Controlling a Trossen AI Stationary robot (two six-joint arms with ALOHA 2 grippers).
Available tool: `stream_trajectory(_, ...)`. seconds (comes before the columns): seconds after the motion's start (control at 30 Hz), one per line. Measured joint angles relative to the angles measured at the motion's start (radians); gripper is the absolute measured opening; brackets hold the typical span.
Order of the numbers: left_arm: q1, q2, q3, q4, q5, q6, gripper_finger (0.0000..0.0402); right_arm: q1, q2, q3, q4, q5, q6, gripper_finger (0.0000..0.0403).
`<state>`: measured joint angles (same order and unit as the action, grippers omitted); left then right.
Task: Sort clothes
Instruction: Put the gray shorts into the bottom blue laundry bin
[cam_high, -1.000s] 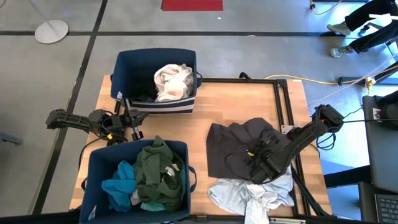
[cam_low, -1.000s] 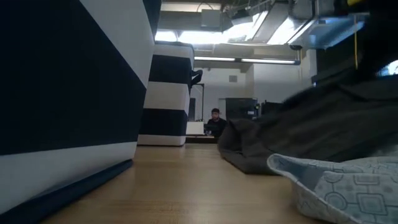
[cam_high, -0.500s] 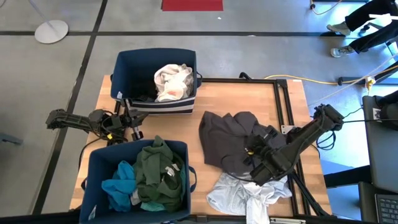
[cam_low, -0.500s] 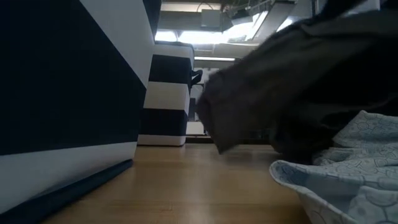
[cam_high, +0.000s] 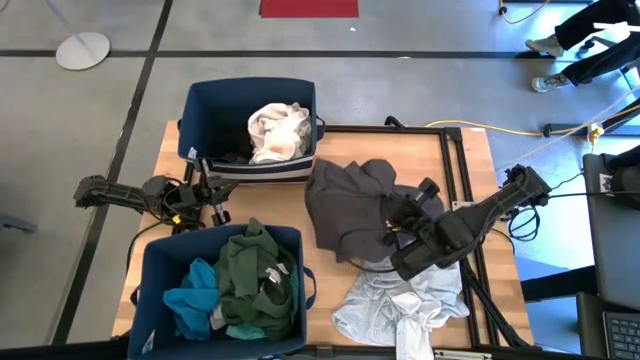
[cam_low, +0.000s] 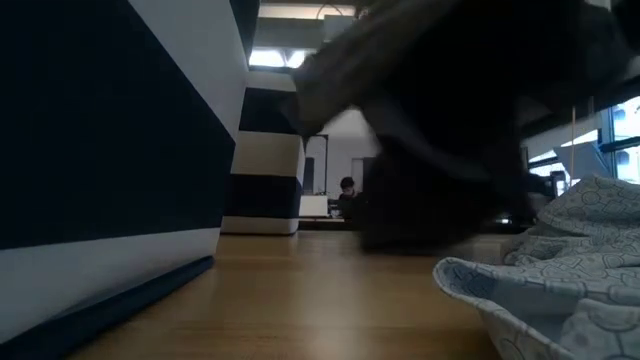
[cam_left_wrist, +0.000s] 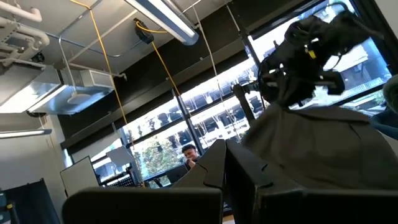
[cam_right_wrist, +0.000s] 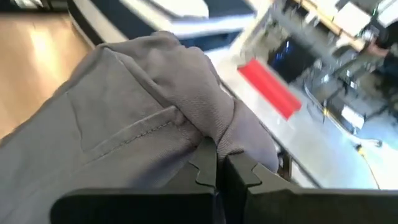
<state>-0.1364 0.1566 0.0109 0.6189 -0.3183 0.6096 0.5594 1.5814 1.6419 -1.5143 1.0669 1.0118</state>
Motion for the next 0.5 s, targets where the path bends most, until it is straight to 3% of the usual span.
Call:
stream_trajectory(0.27,0.000,0.000,0.000,0.000,0.000,-0.004,0.0000,0.000,0.000,0.147,0.165,0.118,-0.289,0.0005)
stream_trajectory(0.5,0.000,0.000,0.000,0.027,0.000,-0.026,0.0000,0.000,0.000,0.259,0.511,0.168,-0.748,0.0005)
